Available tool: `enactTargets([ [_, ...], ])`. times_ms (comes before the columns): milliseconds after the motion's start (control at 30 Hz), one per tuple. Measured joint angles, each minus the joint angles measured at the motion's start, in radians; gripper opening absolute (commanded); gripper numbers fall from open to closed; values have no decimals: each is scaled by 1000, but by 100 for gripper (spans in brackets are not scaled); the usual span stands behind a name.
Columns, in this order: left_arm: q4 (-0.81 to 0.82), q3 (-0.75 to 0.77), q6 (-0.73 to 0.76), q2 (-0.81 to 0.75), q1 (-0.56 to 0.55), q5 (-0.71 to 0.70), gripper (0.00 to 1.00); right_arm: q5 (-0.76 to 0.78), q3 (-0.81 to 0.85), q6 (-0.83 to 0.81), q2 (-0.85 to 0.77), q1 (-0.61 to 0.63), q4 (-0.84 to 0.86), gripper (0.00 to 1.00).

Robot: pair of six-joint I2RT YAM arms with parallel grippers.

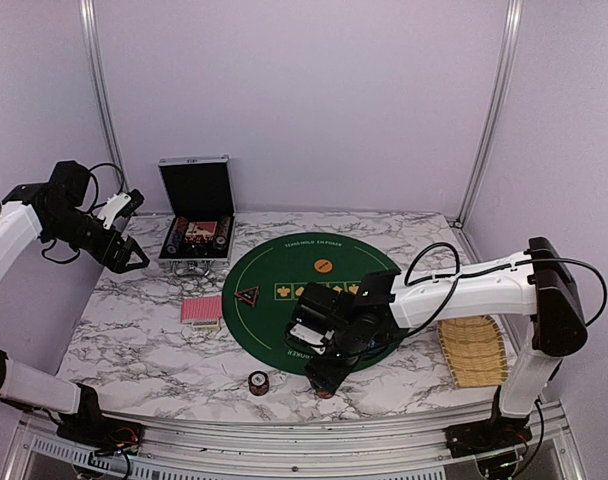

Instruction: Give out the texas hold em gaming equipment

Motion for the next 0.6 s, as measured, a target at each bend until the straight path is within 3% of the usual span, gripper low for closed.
enactTargets([
  [333, 0, 0, 5, 0, 0, 0, 99, -3, -13, -3, 2, 1, 16, 59],
  [600, 0, 0, 10, 0, 0, -1, 99, -4, -13, -6, 2, 2, 17, 40],
])
